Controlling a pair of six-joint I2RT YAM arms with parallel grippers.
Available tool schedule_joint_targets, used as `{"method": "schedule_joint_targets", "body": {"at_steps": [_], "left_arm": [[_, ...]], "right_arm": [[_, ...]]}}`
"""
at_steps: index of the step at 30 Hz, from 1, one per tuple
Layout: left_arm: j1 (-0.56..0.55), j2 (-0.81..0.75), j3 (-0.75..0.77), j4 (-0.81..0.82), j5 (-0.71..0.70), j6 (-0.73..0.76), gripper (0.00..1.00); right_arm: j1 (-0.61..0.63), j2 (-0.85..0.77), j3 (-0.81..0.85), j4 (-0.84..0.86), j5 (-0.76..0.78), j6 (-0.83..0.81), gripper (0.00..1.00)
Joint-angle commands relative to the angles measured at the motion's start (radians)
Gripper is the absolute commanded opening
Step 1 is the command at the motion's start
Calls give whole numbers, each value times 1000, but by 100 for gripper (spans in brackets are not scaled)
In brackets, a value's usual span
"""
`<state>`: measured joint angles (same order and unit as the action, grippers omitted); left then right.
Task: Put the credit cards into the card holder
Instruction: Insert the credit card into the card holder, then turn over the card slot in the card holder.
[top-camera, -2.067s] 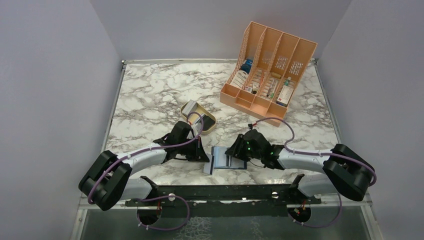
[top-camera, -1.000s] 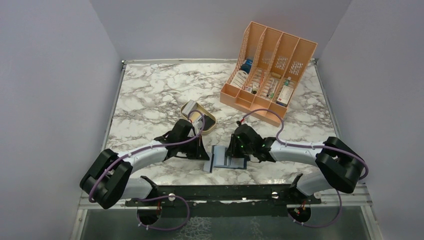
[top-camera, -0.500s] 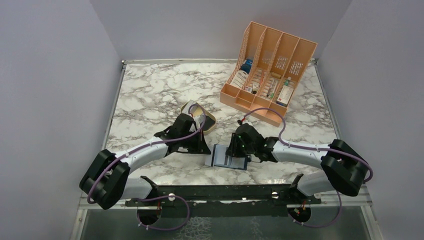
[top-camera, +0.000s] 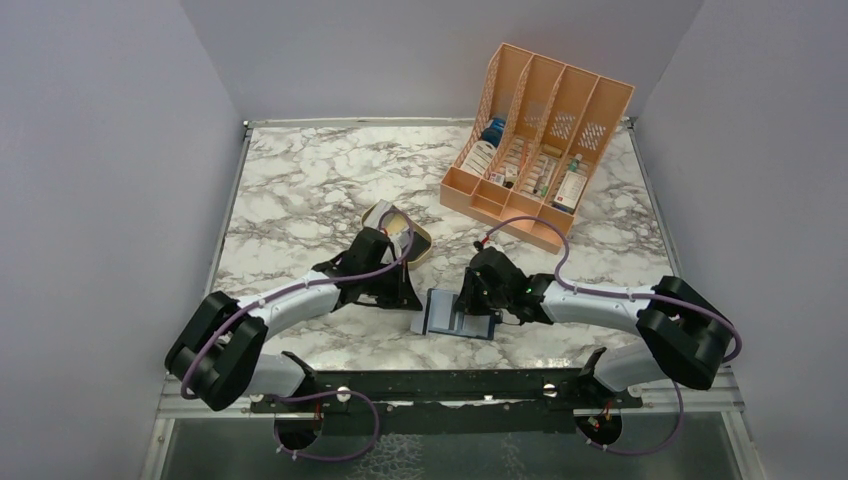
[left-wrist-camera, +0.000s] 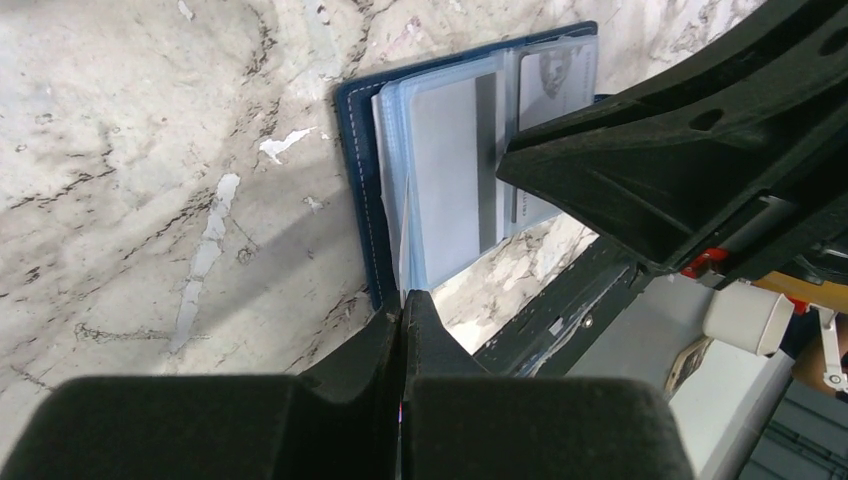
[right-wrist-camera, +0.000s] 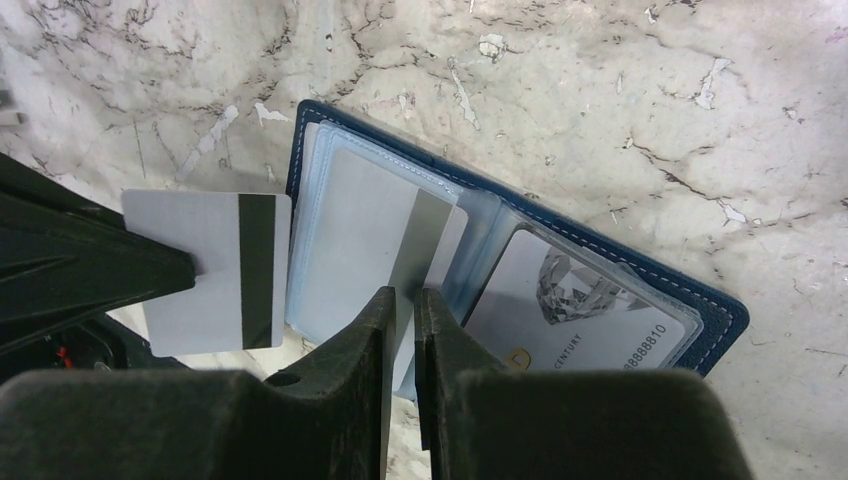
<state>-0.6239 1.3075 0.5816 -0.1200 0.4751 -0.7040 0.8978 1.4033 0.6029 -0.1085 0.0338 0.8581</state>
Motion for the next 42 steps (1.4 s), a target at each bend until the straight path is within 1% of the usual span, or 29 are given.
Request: {"method": "schedule_joint_targets", "body": {"at_steps": [1, 13, 19, 22, 28, 33, 36, 42], "left_arm": [[1, 35, 15, 20, 37, 3, 0], [0, 91, -2, 71, 86, 7, 0], [0, 85, -6, 106, 128, -9, 0], [0, 77, -1, 118, 151, -23, 0], [1, 73, 0, 145, 183, -51, 0], [1, 65, -2, 188, 208, -81, 0], [0, 64, 0, 204, 212, -97, 0], [-2, 73, -5, 239, 225, -120, 0]], "right_arm": [[7, 6, -10, 32, -5, -9, 13], [7, 19, -16, 43, -7, -10, 13], [7, 27, -10, 42, -17, -10, 14], [7, 14, 2, 27, -11, -15, 17], [7, -27, 27, -23, 33, -23, 28], [7, -88, 50, -90, 73, -34, 35], [7, -136, 54, -118, 95, -37, 36], [7, -207, 46, -143, 94, -19, 36]]}}
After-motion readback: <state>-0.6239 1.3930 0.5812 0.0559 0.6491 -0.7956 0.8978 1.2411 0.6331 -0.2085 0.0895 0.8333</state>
